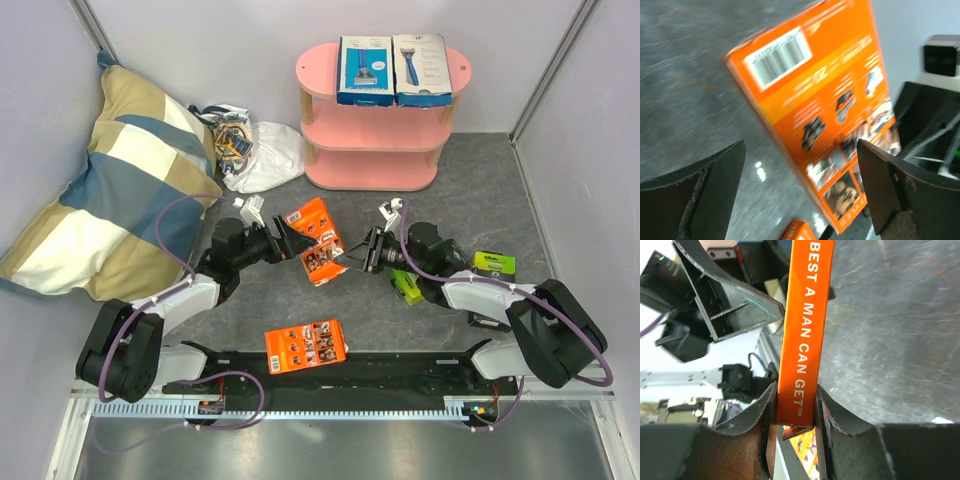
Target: Place and organize the shaving razors onto the shelf
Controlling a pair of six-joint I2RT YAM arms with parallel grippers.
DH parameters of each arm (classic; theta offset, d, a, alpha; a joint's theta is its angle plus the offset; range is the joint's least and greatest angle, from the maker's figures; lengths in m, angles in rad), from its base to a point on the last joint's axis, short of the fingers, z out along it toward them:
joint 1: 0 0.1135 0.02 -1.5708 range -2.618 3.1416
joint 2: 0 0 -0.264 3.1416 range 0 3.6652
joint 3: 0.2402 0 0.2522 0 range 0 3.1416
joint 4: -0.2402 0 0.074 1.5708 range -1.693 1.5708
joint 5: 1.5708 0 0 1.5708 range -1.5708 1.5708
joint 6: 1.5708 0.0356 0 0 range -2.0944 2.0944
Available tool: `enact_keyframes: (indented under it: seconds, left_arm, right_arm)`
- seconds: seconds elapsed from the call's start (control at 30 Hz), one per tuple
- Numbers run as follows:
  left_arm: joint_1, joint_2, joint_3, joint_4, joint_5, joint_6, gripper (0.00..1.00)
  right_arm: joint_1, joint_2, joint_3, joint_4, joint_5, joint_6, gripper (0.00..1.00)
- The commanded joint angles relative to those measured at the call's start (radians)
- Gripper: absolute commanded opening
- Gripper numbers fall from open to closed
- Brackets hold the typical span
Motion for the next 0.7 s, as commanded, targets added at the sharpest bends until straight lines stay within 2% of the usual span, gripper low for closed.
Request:
enact_keyframes:
  seconds: [0.0,0.13,0.23,0.33,0.37,0.43,0.47,0.57,0.67]
  left_arm:
    - [-0.002,0.016,-0.046,0.357,0.125,-0.118,0.97]
    - [-0.003,0.063,-0.077,0.512,0.175,-0.185,0.92]
    - [-0.003,0.083,-0.097,0.636,0.207,-0.225,0.82]
    - [-0.003,0.115,-0.084,0.691,0.225,-0.257,0.67]
    - [-0.003,0.131,-0.081,0.716,0.224,-0.266,0.59]
    - [-0.003,0.141,-0.064,0.736,0.221,-0.292,0.53]
    - [-0.003,0.154,-0.057,0.752,0.218,-0.303,0.49]
    - [-0.003,0.168,-0.012,0.777,0.209,-0.332,0.46]
    - [-0.003,0.194,0.037,0.796,0.201,-0.362,0.43]
  right_arm:
    - [0.006,-0.031,-0.028,0.179,-0.078,0.048,0.18]
    - [0.007,-0.007,-0.045,0.258,-0.101,0.085,0.19]
    - [0.007,0.015,-0.049,0.318,-0.112,0.111,0.2]
    - [0.006,0.009,-0.059,0.322,-0.098,0.114,0.26]
    - [0.006,0.001,-0.064,0.315,-0.077,0.114,0.3]
    - [0.007,-0.028,-0.075,0.286,-0.054,0.105,0.34]
    - [0.007,-0.042,-0.079,0.27,-0.024,0.101,0.44]
    - [0.007,-0.114,-0.102,0.203,0.032,0.075,0.62]
    - [0.007,-0.178,-0.125,0.152,0.098,0.058,0.71]
